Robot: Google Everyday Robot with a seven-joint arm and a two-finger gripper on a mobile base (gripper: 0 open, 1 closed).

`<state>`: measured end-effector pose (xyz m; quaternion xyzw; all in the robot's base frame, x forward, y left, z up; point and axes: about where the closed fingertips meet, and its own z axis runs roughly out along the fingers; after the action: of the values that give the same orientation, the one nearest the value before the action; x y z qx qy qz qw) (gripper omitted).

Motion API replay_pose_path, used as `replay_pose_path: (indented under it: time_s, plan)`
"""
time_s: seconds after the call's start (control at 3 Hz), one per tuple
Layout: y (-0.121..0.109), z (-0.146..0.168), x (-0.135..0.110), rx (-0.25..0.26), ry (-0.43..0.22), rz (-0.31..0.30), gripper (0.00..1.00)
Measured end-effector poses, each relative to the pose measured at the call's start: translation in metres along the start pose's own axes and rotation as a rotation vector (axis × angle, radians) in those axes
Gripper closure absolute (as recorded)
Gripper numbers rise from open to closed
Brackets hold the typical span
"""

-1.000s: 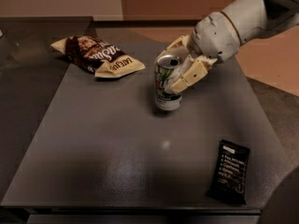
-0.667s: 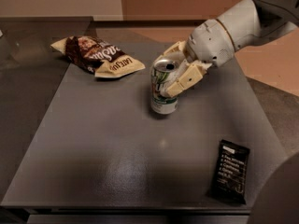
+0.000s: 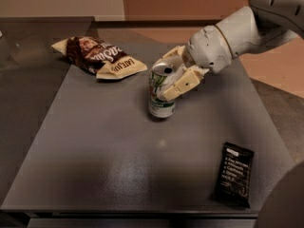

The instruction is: Place 7up can upright

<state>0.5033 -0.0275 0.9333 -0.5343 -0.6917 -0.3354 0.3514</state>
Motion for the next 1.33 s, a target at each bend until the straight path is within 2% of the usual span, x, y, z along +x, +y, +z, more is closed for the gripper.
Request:
replay_pose_path:
  time_s: [1.33]
  plan:
    - [0.003,0.017,-0.003,-0.05,0.001,-0.007,1.0]
